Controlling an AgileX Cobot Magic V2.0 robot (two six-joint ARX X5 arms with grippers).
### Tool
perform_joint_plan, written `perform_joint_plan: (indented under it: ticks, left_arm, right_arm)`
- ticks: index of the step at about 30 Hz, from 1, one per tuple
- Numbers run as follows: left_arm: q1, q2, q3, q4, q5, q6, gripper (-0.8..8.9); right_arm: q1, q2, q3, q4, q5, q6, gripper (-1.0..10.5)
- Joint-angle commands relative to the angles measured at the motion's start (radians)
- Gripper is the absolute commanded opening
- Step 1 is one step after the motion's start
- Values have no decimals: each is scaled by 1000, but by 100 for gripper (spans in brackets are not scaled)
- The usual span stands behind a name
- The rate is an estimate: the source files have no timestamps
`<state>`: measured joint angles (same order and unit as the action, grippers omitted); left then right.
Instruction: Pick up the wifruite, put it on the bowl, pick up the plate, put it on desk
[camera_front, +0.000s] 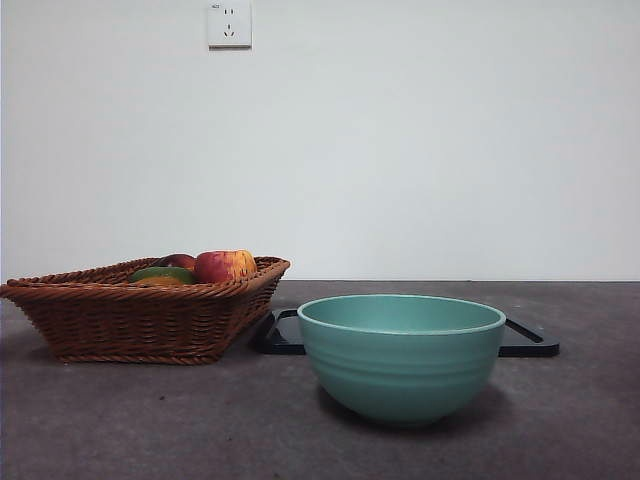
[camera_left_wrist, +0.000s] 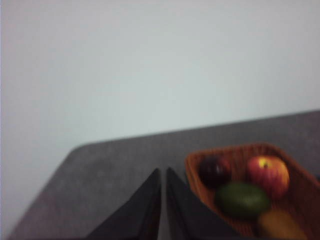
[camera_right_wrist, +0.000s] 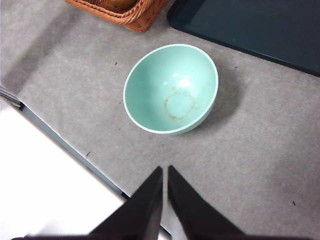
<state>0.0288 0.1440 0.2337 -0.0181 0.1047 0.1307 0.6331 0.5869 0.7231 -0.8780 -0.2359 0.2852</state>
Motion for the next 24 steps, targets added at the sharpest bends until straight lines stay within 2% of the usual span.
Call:
perform_joint_plan:
  ticks: [1,8,19,24]
  left_arm:
    - [2,-36,-61,10,-2,8,16]
    - [4,-141,-172,-26,-3,8,16]
    - [4,-141,-222,-165,-3,11,16]
    - [4,-141,-222,-166,-4,10,16]
  right_arm:
    - [6,5,18,11,0,-8,6]
    - [6,5,18,11,0,-8,5]
    - [6,5,18,13,0,-8,6]
    - [6,5,18,14,0,-8,5]
